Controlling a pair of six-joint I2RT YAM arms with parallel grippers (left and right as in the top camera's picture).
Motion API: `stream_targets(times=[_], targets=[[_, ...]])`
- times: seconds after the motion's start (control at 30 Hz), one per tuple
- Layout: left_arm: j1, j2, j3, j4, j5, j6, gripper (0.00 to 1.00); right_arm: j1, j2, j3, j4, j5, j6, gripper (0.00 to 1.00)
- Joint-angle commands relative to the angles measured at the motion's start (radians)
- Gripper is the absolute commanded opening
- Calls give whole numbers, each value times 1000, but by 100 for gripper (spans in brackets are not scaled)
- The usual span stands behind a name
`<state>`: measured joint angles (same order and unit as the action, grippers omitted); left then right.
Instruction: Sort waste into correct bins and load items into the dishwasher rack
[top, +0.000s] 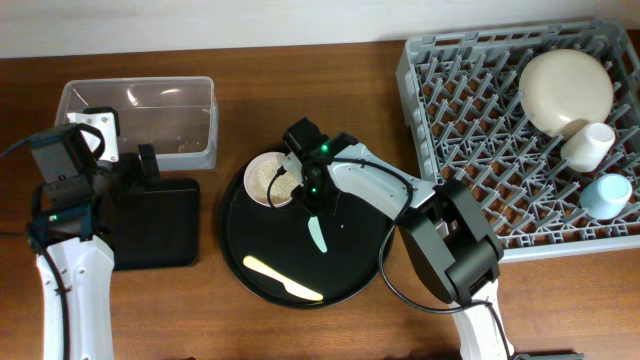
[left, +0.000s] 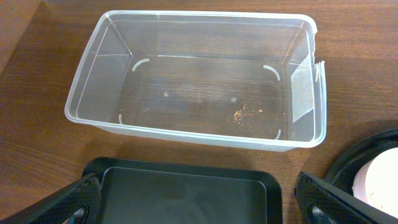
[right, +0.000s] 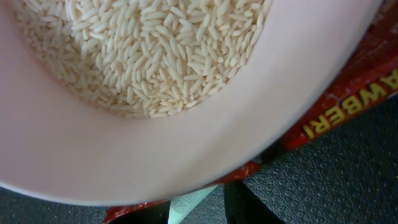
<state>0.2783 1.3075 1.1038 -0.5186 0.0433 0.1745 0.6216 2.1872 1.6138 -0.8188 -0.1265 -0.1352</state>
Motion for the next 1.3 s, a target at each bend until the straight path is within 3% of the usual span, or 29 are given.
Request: stream_targets(times=[0.0,0.3,0.43,1.27], targets=[[5,2,21,1,-6,-13,99,-8,8,6,-3,13,47,32],[5,2,21,1,-6,-13,99,-37,5,6,-15,-10,118,15],[5,2,21,1,-6,-13,99,-49,-4,6,-20,-66,118,23],[5,2,21,1,-6,-13,99,-53,53,6,24,-163,178,15]])
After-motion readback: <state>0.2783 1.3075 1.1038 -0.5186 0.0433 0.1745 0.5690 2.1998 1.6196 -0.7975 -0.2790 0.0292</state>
